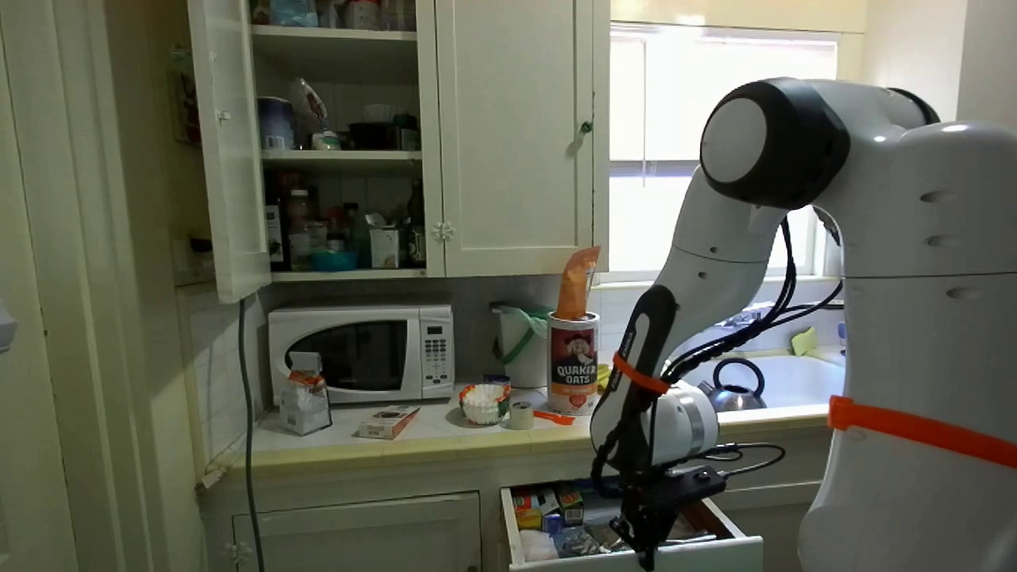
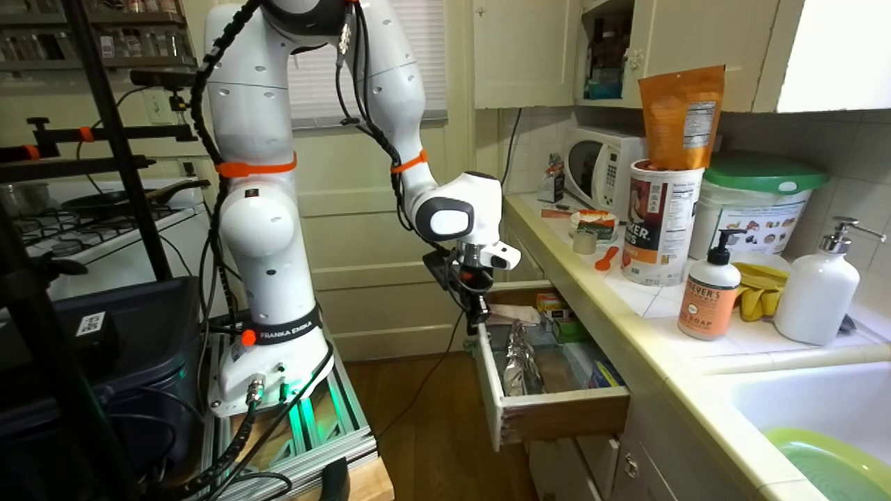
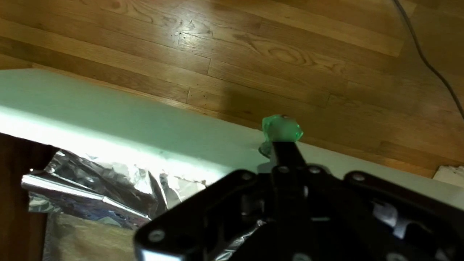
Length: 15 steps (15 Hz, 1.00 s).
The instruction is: Close the open drawer.
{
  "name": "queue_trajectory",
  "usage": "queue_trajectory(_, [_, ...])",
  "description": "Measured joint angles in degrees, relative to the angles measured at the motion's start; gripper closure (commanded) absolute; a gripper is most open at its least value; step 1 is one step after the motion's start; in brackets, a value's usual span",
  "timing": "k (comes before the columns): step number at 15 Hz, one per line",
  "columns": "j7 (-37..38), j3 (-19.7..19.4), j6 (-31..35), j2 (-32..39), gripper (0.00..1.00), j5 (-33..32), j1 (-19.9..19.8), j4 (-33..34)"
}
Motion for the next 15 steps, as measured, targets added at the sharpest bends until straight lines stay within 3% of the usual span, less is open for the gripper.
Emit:
queue_trajectory(5, [2.82, -0.88, 6.35, 2.49, 1.00, -2.97, 0.11, -0.21])
queue_trajectory(10, [7.61, -6.45, 16.49, 4.50, 1.00, -10.63, 2.39, -0.27])
queue_trajectory(15, [7.21, -9.34, 25.91, 7.73, 1.00, -10.22, 3.82, 0.52])
